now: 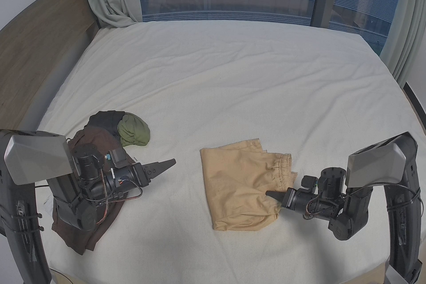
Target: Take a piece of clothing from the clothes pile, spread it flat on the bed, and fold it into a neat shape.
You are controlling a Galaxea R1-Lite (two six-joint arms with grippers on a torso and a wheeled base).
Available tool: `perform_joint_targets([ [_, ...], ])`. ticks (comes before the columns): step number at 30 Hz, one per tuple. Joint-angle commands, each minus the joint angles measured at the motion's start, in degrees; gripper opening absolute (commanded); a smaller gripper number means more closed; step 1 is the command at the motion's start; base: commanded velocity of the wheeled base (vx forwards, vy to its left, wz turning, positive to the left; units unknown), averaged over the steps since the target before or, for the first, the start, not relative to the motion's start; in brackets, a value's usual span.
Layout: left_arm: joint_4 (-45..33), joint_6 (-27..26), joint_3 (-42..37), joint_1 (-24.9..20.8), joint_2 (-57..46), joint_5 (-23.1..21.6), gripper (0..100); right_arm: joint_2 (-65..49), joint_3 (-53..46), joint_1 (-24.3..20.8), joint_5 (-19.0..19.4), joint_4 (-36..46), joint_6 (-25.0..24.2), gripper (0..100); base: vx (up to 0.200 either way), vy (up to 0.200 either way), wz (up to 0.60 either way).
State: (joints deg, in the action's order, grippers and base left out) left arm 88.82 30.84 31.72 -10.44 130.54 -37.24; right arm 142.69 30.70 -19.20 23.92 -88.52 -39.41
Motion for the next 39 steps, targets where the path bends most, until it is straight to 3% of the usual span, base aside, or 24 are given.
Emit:
perform_joint_targets([
  [1,0.0,0.1,0.1,0.1,-0.3,0.1,100,-8.1,0.0,-2.1,0.6,0.0,-0.5,0,0.000,0.000,0.00],
  [10,0.0,0.1,0.4,0.2,-0.5,0.1,100,-16.2,1.6,-6.1,0.6,0.1,-0.7,0,0.000,0.000,0.00],
  [16,0.1,0.1,0.4,0.2,-0.5,0.1,100,-17.0,2.7,-6.1,0.5,0.2,-0.8,0,0.000,0.000,0.00],
  [20,0.1,0.1,0.4,0.1,-0.5,0.1,100,-11.7,1.7,-4.1,0.2,0.1,-0.3,0,0.000,0.000,0.00],
  [26,0.0,0.1,0.4,0.1,-0.3,0.1,100,-1.3,2.4,-0.8,0.2,0.0,4.3,0,0.000,0.000,0.00],
  [27,0.0,0.1,0.4,0.1,-0.3,0.1,100,-0.2,2.4,-0.6,0.2,0.0,4.8,100,0.000,0.000,0.00],
  [39,0.1,0.1,0.3,0.1,0.0,0.0,100,4.4,2.0,3.6,-0.6,0.0,11.6,100,0.000,0.000,0.00],
])
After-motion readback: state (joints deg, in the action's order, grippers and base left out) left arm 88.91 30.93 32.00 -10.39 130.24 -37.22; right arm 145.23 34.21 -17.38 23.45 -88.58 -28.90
